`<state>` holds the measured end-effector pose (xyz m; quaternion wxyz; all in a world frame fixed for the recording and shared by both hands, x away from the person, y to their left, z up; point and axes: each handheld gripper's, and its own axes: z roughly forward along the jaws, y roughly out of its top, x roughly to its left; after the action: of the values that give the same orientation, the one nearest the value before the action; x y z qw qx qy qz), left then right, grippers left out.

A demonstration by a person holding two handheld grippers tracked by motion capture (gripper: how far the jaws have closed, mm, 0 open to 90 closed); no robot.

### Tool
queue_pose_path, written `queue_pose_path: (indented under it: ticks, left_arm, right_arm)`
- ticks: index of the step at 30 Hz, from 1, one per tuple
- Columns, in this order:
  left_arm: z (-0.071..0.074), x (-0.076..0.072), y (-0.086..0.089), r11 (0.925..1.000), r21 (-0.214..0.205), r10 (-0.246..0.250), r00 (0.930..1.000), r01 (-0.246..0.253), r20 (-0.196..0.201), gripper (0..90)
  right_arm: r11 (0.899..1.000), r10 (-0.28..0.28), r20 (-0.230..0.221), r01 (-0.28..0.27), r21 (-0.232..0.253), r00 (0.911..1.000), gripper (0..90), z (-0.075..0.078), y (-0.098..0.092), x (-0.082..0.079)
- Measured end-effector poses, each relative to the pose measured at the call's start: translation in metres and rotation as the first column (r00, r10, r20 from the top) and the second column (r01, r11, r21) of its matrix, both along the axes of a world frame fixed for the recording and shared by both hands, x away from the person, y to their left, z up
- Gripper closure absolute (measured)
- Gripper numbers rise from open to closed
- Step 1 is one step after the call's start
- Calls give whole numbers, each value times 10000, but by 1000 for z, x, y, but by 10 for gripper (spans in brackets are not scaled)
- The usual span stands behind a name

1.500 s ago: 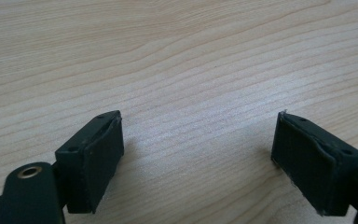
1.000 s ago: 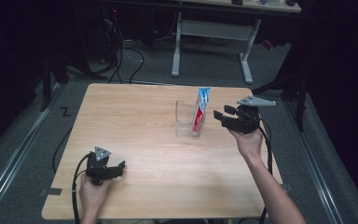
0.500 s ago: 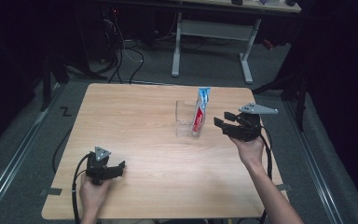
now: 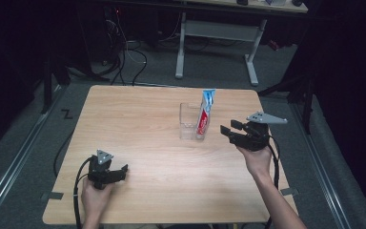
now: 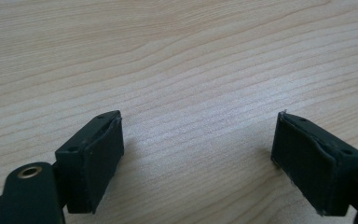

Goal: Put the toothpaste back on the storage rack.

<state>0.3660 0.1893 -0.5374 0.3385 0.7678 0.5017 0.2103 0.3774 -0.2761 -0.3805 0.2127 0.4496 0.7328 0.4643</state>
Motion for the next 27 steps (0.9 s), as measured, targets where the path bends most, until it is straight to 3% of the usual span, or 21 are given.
queue_pose_path:
  ticks: [27]
  left_arm:
    - [0,0,0,10000,1,-4,10000,4,2,173]
  right_arm:
    - [9988,-191,-393,208,444,9990,472,-23,-8,-15]
